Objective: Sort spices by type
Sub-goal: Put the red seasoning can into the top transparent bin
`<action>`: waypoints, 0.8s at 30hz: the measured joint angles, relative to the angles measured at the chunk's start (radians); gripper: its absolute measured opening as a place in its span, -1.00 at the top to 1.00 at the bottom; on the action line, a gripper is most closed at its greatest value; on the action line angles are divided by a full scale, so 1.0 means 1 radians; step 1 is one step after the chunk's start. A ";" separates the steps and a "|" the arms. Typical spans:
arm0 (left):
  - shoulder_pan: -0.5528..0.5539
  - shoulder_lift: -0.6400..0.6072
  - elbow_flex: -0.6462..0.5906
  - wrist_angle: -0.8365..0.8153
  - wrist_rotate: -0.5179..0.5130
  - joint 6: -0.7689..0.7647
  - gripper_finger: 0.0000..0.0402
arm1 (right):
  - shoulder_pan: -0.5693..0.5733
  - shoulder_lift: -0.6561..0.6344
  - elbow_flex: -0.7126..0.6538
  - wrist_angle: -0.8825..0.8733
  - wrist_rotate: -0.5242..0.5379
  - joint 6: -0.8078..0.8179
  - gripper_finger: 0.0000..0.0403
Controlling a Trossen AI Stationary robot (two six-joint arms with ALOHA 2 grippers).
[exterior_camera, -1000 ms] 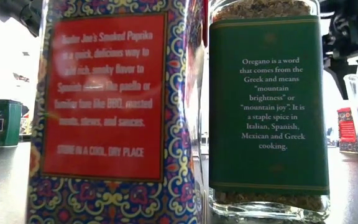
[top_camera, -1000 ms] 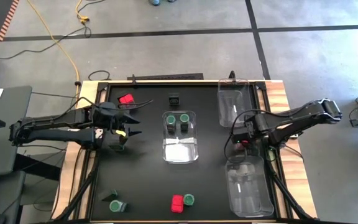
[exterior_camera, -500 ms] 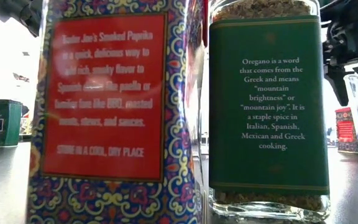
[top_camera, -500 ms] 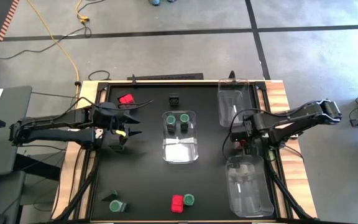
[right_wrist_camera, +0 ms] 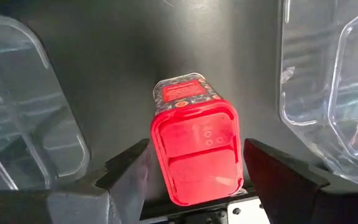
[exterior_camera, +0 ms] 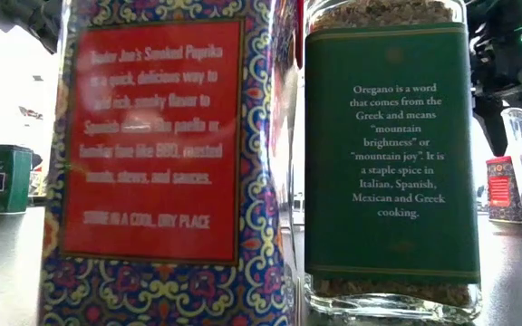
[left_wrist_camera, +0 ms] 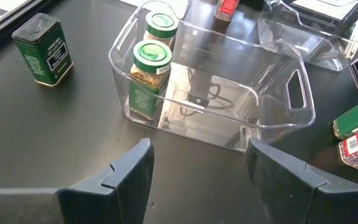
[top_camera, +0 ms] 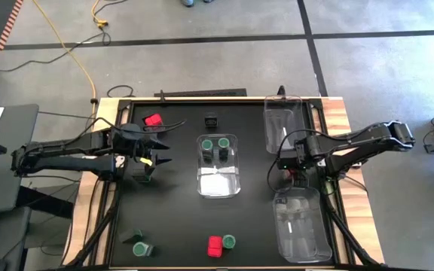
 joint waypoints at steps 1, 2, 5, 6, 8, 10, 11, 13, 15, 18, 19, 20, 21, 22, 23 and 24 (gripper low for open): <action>0.000 0.000 0.000 0.000 0.000 0.000 -0.21 | 0.000 0.000 0.000 0.001 0.000 -0.003 -0.44; 0.000 0.000 0.000 0.000 0.000 0.000 -0.21 | 0.000 0.000 0.000 0.001 0.000 -0.003 -0.44; 0.000 0.000 0.000 0.000 0.000 0.000 -0.21 | 0.000 0.000 0.000 0.000 0.000 -0.005 -0.44; 0.000 0.000 0.000 0.000 0.000 0.000 -0.21 | 0.000 0.000 0.000 0.000 0.000 -0.007 -0.44; 0.000 0.000 0.000 0.000 0.000 0.000 -0.21 | 0.000 0.000 0.000 0.000 0.000 -0.007 -0.44; 0.000 0.000 0.000 0.000 0.000 0.000 -0.21 | 0.000 0.000 0.000 0.000 0.000 -0.007 -0.45; 0.000 0.000 0.000 0.000 0.000 0.000 -0.21 | 0.000 0.000 0.000 0.000 0.000 -0.007 -0.46; 0.000 0.000 0.000 0.000 0.000 0.000 -0.21 | 0.000 0.000 0.001 -0.005 -0.001 -0.007 -0.48; 0.000 0.000 0.000 0.000 0.000 0.001 -0.21 | 0.000 0.000 0.012 -0.008 -0.002 -0.006 -0.51; 0.000 0.000 0.000 0.000 0.000 0.000 -0.21 | 0.000 0.000 0.042 -0.010 -0.002 0.001 -0.60; 0.000 0.000 0.000 0.000 0.000 0.000 -0.21 | 0.000 0.000 0.054 -0.012 -0.002 0.001 -0.64; 0.000 0.000 0.000 0.000 0.000 0.000 -0.21 | 0.000 0.000 0.066 -0.013 -0.002 0.001 -0.68; 0.000 0.000 0.000 0.000 0.000 0.000 -0.21 | 0.000 0.000 0.077 -0.013 -0.002 -0.002 -0.71; 0.000 0.000 0.000 0.000 0.000 0.000 -0.21 | 0.000 0.000 0.085 -0.013 -0.002 -0.009 -0.75; 0.000 0.000 0.000 0.000 0.000 0.001 -0.21 | 0.000 0.000 0.093 -0.013 -0.002 -0.017 -0.78; 0.000 0.000 0.000 0.000 0.000 0.001 -0.21 | 0.000 0.000 0.098 -0.013 -0.002 -0.021 -0.80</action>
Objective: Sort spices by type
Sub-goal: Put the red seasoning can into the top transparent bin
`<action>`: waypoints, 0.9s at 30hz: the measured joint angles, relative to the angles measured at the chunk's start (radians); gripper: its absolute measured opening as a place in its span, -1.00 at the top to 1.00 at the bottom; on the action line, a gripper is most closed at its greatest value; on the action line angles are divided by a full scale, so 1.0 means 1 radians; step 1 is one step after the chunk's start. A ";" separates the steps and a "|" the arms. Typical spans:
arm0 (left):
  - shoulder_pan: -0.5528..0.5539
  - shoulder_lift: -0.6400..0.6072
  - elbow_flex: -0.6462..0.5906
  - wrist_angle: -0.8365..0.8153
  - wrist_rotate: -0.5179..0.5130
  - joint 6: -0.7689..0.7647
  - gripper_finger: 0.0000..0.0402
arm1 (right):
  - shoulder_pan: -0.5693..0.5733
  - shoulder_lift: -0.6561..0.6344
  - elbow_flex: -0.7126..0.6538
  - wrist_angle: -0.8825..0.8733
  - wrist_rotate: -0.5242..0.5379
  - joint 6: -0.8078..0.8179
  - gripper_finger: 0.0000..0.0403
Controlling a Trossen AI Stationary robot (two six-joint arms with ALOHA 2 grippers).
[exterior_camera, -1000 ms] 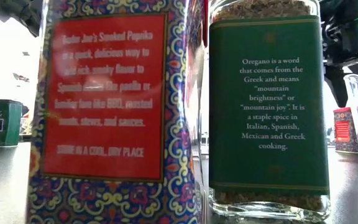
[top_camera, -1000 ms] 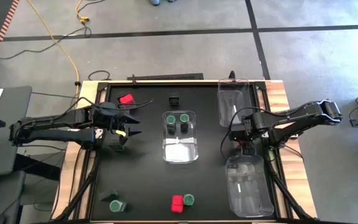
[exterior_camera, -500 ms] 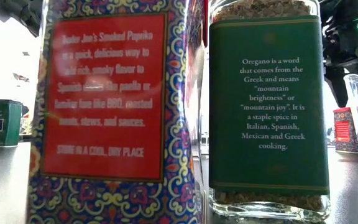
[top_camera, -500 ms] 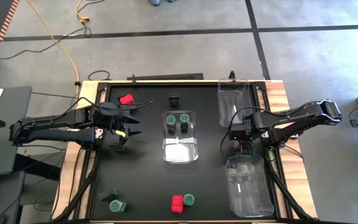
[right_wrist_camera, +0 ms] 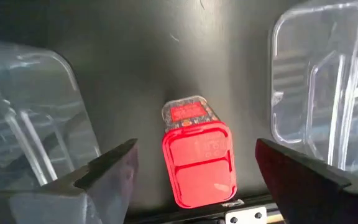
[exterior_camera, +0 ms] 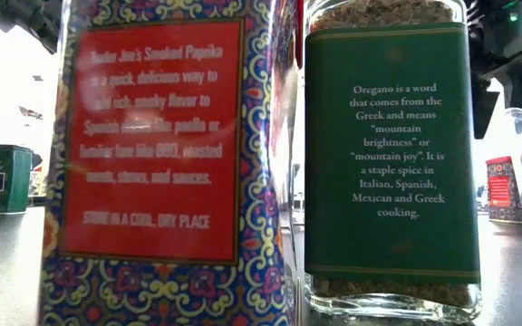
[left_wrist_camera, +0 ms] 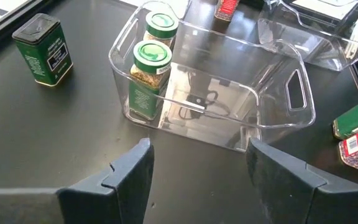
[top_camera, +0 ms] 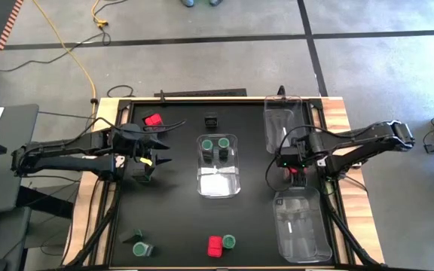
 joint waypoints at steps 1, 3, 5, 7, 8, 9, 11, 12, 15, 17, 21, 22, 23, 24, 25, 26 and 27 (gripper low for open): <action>0.000 0.000 0.000 0.000 0.000 0.000 -0.21 | 0.000 0.000 0.003 0.001 0.000 0.000 -0.82; 0.000 0.000 0.000 0.000 0.000 0.000 -0.21 | 0.000 0.000 0.004 0.000 0.000 -0.001 -0.84; 0.000 0.000 0.000 0.000 0.000 0.000 -0.21 | 0.000 0.000 0.004 -0.004 0.000 -0.002 -0.85; 0.000 0.000 0.000 0.000 0.000 0.000 -0.21 | 0.000 0.000 0.004 -0.004 0.000 -0.021 -0.85; 0.000 0.000 0.000 0.000 0.000 0.000 -0.21 | 0.000 0.000 0.003 -0.003 0.001 -0.034 -0.85; 0.000 0.000 0.000 0.000 0.000 0.000 -0.21 | 0.000 0.000 -0.005 0.001 0.001 -0.040 -0.85; 0.000 0.000 0.000 0.000 0.000 0.004 -0.21 | -0.003 -0.001 -0.032 0.001 0.001 -0.054 -0.85; 0.000 0.000 0.000 0.000 -0.001 0.009 -0.21 | -0.004 0.000 -0.049 -0.002 0.002 -0.056 -0.85; 0.000 0.000 0.000 0.000 -0.002 0.015 -0.21 | -0.008 0.000 -0.102 0.003 0.003 -0.056 -0.85; 0.000 0.000 0.000 0.000 -0.002 0.014 -0.21 | -0.008 0.000 -0.126 0.003 0.003 -0.041 -0.85; 0.000 0.000 0.000 0.000 -0.005 0.014 -0.21 | -0.008 0.000 -0.155 0.018 0.004 -0.030 -0.85; 0.000 0.000 0.000 0.000 -0.010 0.013 -0.21 | -0.008 0.000 -0.162 0.020 0.004 -0.029 -0.85; 0.000 0.000 0.000 0.000 -0.013 0.013 -0.21 | -0.008 0.000 -0.167 0.023 0.004 -0.027 -0.85; 0.000 0.000 0.000 0.000 -0.014 0.013 -0.21 | -0.008 0.000 -0.174 0.027 0.005 -0.024 -0.85; 0.000 0.000 0.000 0.000 -0.015 0.013 -0.21 | -0.008 0.000 -0.177 0.027 0.005 -0.022 -0.85; 0.000 0.000 0.000 0.000 -0.015 0.013 -0.21 | -0.008 0.000 -0.178 0.029 0.005 -0.020 -0.84; 0.000 0.000 0.000 0.000 -0.015 0.012 -0.21 | -0.008 0.000 -0.178 0.031 0.006 -0.020 -0.83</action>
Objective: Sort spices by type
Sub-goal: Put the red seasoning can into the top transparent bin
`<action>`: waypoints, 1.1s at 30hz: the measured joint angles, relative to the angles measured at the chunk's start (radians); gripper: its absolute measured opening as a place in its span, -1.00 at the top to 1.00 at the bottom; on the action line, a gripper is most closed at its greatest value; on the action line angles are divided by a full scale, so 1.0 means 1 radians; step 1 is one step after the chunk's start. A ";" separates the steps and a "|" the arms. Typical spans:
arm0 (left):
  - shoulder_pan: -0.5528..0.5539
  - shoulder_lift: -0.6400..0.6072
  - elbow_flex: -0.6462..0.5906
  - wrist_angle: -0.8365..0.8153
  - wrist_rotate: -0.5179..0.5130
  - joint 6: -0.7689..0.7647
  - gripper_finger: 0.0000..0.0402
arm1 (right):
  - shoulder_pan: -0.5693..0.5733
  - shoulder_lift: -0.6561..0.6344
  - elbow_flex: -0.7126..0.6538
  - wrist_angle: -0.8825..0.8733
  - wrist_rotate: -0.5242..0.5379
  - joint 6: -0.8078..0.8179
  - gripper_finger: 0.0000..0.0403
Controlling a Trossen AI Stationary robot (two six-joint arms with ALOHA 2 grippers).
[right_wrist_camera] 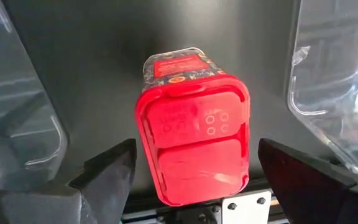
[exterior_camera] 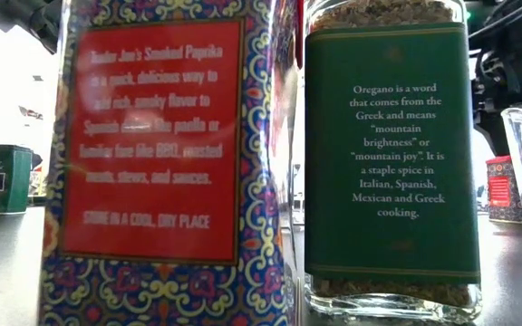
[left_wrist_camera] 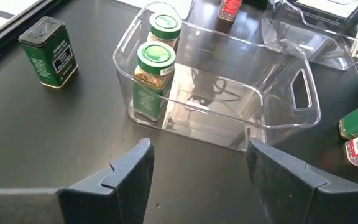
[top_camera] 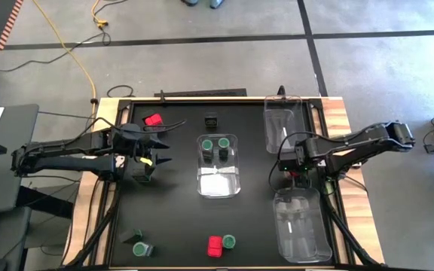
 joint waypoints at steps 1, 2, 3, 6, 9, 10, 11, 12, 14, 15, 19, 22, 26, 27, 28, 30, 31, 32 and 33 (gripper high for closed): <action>0.000 0.000 0.000 0.000 0.000 0.000 -0.21 | 0.000 0.000 0.000 0.001 0.000 0.000 -0.81; 0.000 0.000 0.000 0.000 0.000 -0.001 -0.21 | 0.000 0.000 0.000 0.001 0.000 0.000 -0.79; 0.000 0.000 0.000 0.000 0.000 -0.001 -0.21 | 0.000 0.000 0.000 0.001 0.000 0.000 -0.75; 0.000 0.000 0.000 0.000 0.000 -0.001 -0.21 | 0.000 0.000 0.000 0.004 0.000 0.000 -0.62; 0.000 0.000 0.000 0.000 0.000 -0.001 -0.21 | 0.002 0.000 0.000 0.019 0.000 -0.006 -0.49; 0.000 0.000 0.000 0.000 0.000 -0.001 -0.21 | 0.002 0.000 0.000 0.023 0.000 -0.007 -0.45; 0.000 0.000 0.000 0.000 0.001 -0.001 -0.21 | 0.002 0.000 0.000 0.029 0.000 -0.007 -0.42; 0.000 0.000 0.000 0.000 0.001 -0.001 -0.21 | 0.002 0.000 0.000 0.037 0.000 -0.007 -0.38; 0.000 0.000 0.000 0.000 0.001 -0.001 -0.21 | 0.002 0.000 0.000 0.052 -0.001 -0.007 -0.32; 0.000 0.000 0.000 0.000 0.001 -0.001 -0.21 | 0.002 0.000 0.000 0.059 -0.001 -0.007 -0.30; 0.000 0.000 0.000 0.000 0.002 -0.002 -0.21 | 0.002 0.000 0.000 0.090 0.000 -0.007 -0.22; 0.000 0.000 0.000 0.000 0.002 -0.001 -0.21 | 0.002 0.000 0.001 0.093 0.000 -0.007 -0.22; 0.000 0.000 0.000 0.000 0.002 0.004 -0.21 | 0.002 0.000 0.001 0.093 0.000 0.015 -0.21; 0.000 0.000 0.000 0.000 0.002 0.005 -0.21 | 0.002 0.000 0.001 0.093 0.000 0.023 -0.21; 0.000 0.000 0.000 0.000 0.002 0.005 -0.21 | 0.002 0.000 0.003 0.092 -0.001 0.031 -0.21; 0.000 0.000 0.000 0.000 0.002 0.006 -0.21 | 0.001 0.001 0.013 0.093 -0.006 0.041 -0.20; 0.000 0.000 0.000 0.000 0.002 0.006 -0.21 | 0.001 0.001 0.022 0.095 -0.006 0.042 -0.20; 0.000 0.000 0.000 0.000 0.002 0.006 -0.21 | 0.001 0.001 0.032 0.097 -0.006 0.042 -0.20; 0.000 0.000 0.000 0.000 0.001 0.006 -0.21 | 0.001 0.001 0.043 0.099 -0.007 0.042 -0.20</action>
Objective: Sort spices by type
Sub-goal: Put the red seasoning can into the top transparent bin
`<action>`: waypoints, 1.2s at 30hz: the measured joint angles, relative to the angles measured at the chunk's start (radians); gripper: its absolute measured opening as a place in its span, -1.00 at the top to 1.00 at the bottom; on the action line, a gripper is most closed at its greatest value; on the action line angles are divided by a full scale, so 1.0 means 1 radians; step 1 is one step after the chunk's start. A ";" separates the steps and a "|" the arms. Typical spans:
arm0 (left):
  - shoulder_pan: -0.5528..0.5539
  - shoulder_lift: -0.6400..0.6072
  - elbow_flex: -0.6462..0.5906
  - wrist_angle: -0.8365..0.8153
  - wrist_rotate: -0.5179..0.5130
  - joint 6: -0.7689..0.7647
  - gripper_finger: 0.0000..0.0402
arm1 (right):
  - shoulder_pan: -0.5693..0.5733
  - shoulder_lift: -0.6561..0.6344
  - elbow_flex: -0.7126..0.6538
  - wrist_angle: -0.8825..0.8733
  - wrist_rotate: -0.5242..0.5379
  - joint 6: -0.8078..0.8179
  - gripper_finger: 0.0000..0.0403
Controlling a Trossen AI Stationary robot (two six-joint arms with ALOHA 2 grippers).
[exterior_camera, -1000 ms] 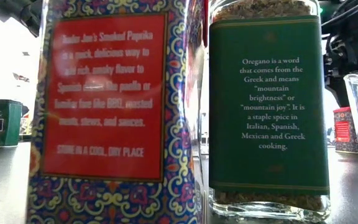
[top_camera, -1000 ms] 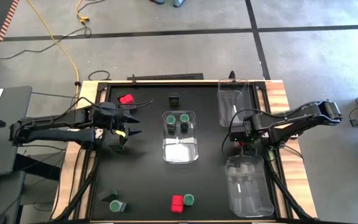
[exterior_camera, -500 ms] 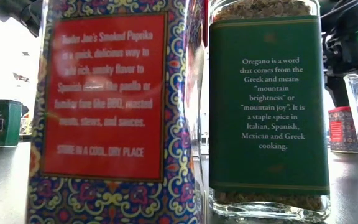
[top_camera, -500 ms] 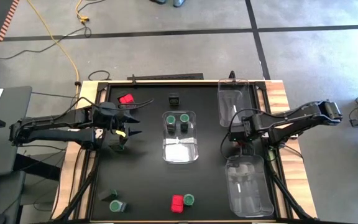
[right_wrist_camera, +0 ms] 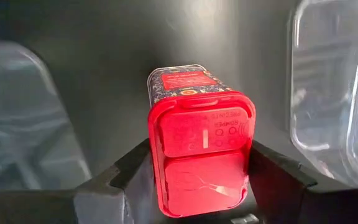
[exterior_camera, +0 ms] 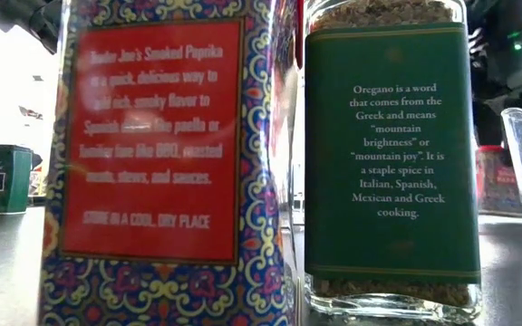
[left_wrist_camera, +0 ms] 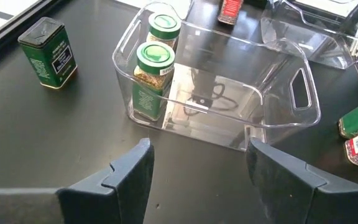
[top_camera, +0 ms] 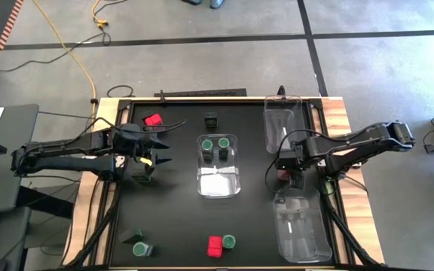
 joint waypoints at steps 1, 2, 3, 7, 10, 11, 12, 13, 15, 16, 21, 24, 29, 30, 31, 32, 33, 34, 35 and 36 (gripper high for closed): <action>0.000 0.000 0.000 0.000 -0.006 0.000 -0.21 | 0.000 0.000 0.009 0.000 0.000 0.000 -0.20; 0.000 0.000 0.000 0.000 -0.014 0.000 -0.21 | 0.000 0.000 0.018 0.001 0.000 0.000 -0.20; 0.000 0.000 0.000 0.000 -0.025 0.000 -0.21 | 0.000 0.000 0.028 0.003 0.000 0.000 -0.20; 0.000 0.000 0.000 0.000 -0.056 0.001 -0.21 | -0.001 0.000 0.068 0.009 0.001 0.002 -0.20; 0.000 0.000 0.000 0.000 -0.064 0.001 -0.21 | -0.002 0.000 0.089 0.004 0.008 0.003 -0.20; 0.000 0.000 0.000 0.000 -0.065 0.000 -0.21 | -0.002 0.000 0.097 0.005 0.009 0.009 -0.20; 0.000 0.000 0.000 0.000 -0.065 -0.001 -0.21 | -0.002 0.000 0.106 0.006 0.016 0.028 -0.20; 0.000 0.000 0.000 0.000 -0.065 -0.004 -0.21 | -0.002 0.001 0.117 0.007 0.026 0.050 -0.20; 0.000 0.000 0.000 0.000 -0.065 -0.004 -0.21 | -0.002 0.007 0.144 0.008 0.035 0.068 -0.20; 0.000 0.000 0.000 0.000 -0.065 -0.005 -0.21 | -0.002 0.007 0.159 0.012 0.040 0.071 -0.20; 0.000 0.000 0.000 0.000 -0.066 -0.006 -0.21 | -0.004 0.007 0.271 0.097 0.102 0.071 -0.20; 0.000 0.000 0.000 0.000 -0.068 -0.006 -0.21 | -0.022 0.006 0.349 0.115 0.132 0.041 -0.20; 0.000 0.000 0.000 0.000 -0.069 -0.006 -0.21 | -0.076 0.006 0.442 0.103 0.241 0.053 -0.19; 0.000 0.000 0.000 0.000 -0.069 -0.006 -0.21 | -0.095 0.006 0.452 0.103 0.258 0.052 -0.19; 0.000 0.000 0.000 0.000 -0.069 -0.006 -0.21 | -0.119 0.006 0.457 0.099 0.267 0.041 -0.19; 0.000 0.000 0.000 0.000 -0.069 -0.006 -0.21 | -0.147 0.006 0.459 0.093 0.267 0.020 -0.19; 0.000 0.000 0.000 0.000 -0.069 -0.006 -0.21 | -0.176 0.006 0.459 0.085 0.267 -0.004 -0.19; 0.000 0.000 0.000 0.000 -0.069 -0.007 -0.21 | -0.211 0.007 0.459 0.070 0.267 -0.032 -0.19; 0.000 0.000 0.000 0.000 -0.069 -0.007 -0.21 | -0.250 0.010 0.459 0.046 0.267 -0.062 -0.19; 0.000 0.000 0.000 0.000 -0.069 -0.007 -0.21 | -0.290 0.014 0.459 0.017 0.264 -0.092 -0.19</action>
